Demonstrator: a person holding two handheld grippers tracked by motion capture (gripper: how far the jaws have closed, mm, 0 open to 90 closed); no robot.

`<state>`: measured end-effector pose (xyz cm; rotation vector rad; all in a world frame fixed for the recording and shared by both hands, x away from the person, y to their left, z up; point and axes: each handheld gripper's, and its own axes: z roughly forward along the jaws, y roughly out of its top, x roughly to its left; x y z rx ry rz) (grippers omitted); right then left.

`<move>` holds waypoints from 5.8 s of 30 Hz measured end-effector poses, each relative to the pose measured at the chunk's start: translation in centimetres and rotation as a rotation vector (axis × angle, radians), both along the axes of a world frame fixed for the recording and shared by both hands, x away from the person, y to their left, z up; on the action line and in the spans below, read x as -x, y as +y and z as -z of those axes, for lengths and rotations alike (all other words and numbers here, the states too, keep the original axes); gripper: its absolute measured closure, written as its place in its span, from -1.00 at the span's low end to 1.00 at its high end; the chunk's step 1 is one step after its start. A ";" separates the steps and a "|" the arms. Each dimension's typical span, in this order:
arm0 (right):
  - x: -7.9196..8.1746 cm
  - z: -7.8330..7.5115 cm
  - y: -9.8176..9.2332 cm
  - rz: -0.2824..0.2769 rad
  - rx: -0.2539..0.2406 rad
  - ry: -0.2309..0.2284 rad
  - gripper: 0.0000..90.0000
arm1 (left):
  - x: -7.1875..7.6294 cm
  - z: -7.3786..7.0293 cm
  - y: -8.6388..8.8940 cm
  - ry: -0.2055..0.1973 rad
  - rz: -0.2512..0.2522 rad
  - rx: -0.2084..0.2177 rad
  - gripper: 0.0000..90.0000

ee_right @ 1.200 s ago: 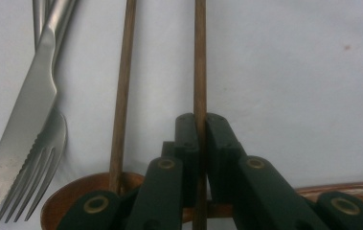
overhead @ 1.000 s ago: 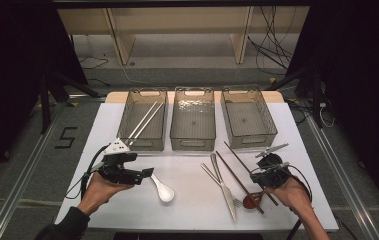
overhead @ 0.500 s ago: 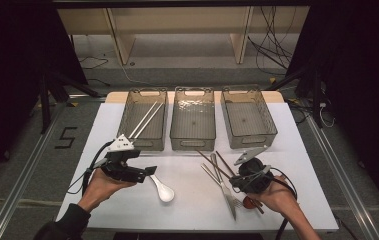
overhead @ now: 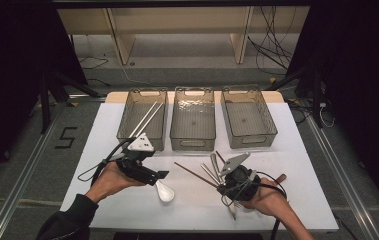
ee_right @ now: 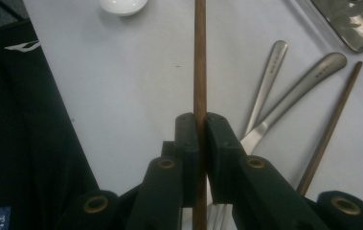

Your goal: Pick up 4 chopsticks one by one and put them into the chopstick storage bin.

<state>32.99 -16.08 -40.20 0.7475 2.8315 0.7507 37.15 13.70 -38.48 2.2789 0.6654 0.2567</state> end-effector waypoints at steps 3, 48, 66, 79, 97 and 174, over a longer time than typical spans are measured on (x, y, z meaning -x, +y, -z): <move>0.0 0.2 0.3 -0.059 0.016 -0.022 0.89 | 0.0 0.0 -1.0 0.010 0.056 -0.045 -0.64; 1.9 0.9 2.6 -0.284 0.068 -0.024 0.88 | 2.6 2.6 -6.5 0.066 0.545 -0.335 0.75; 1.2 -0.4 1.1 -0.171 0.008 -0.078 0.07 | 2.0 1.9 -4.8 0.083 0.521 -0.290 0.89; 0.4 -1.7 -3.0 0.155 -0.154 -0.163 -0.24 | 0.0 1.0 -2.2 0.056 0.252 -0.235 0.89; 0.3 -0.1 -5.3 0.296 -0.170 -0.108 -0.31 | -4.1 -2.0 4.7 -0.008 -0.123 -0.084 0.89; -2.4 2.6 -6.4 0.377 0.004 0.018 0.05 | -2.7 -0.9 5.6 0.048 -0.310 0.160 -0.61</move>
